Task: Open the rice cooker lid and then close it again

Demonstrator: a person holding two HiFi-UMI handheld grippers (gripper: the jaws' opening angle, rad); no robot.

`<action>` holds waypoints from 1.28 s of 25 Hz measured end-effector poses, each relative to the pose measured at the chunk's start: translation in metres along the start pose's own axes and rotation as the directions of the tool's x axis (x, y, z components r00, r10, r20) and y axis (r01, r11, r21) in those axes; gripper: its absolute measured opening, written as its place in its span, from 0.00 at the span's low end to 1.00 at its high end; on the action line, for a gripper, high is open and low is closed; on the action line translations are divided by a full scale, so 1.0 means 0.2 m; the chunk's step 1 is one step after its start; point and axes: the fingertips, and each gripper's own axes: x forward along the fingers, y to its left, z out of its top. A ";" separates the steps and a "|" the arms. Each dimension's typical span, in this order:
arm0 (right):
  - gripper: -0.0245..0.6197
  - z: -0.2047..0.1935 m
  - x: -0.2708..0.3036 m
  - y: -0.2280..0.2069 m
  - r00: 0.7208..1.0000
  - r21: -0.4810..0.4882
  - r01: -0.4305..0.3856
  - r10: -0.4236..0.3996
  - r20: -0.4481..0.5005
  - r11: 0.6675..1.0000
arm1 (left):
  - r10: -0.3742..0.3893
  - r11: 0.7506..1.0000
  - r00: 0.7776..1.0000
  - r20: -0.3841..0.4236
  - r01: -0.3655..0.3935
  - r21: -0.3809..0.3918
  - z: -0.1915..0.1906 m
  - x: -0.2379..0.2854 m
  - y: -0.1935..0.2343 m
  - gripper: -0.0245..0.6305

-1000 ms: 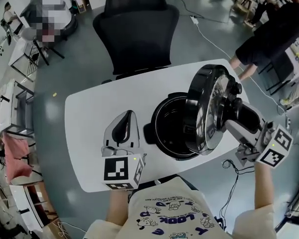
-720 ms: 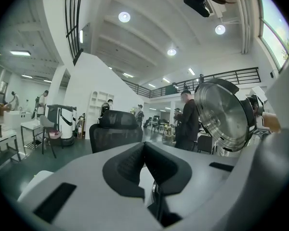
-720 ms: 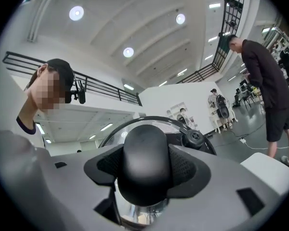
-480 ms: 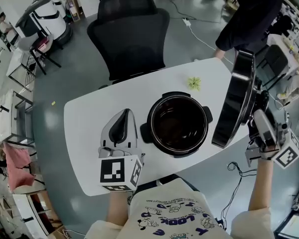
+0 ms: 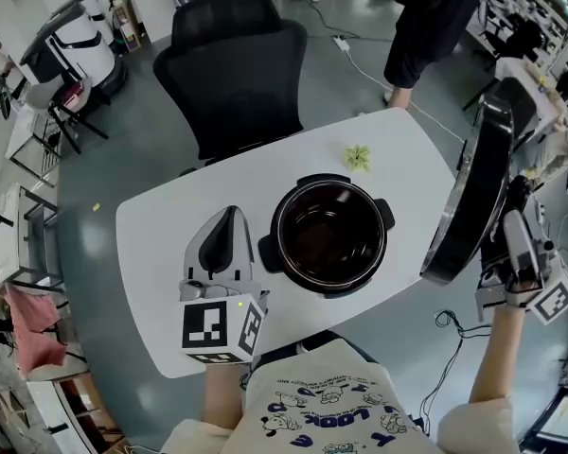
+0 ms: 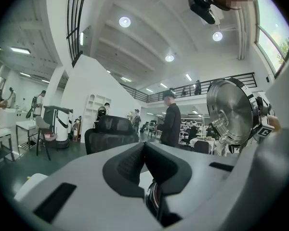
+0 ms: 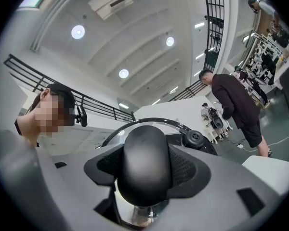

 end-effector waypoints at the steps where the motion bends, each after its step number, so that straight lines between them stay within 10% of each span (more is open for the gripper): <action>1: 0.49 0.00 0.00 0.00 1.000 -0.005 -0.003 0.003 -0.006 1.000 | -0.003 1.000 1.000 0.002 0.003 -0.001 0.00 0.00 -0.01 0.06; 17: 0.49 -0.21 0.25 0.01 0.957 -0.058 -0.088 0.068 -0.281 0.994 | 0.037 0.999 0.999 0.004 -0.037 -0.012 0.00 -0.07 0.05 0.06; 26: 0.49 -0.48 0.41 -0.04 0.846 -0.064 -0.163 0.106 -0.522 0.984 | 0.084 0.996 0.996 -0.028 -0.085 -0.026 -0.05 -0.08 0.12 0.06; 32: 0.49 -0.67 0.48 -0.03 0.720 -0.076 -0.252 0.135 -0.680 0.965 | 0.111 0.993 0.993 -0.043 -0.112 -0.039 -0.09 -0.09 0.15 0.06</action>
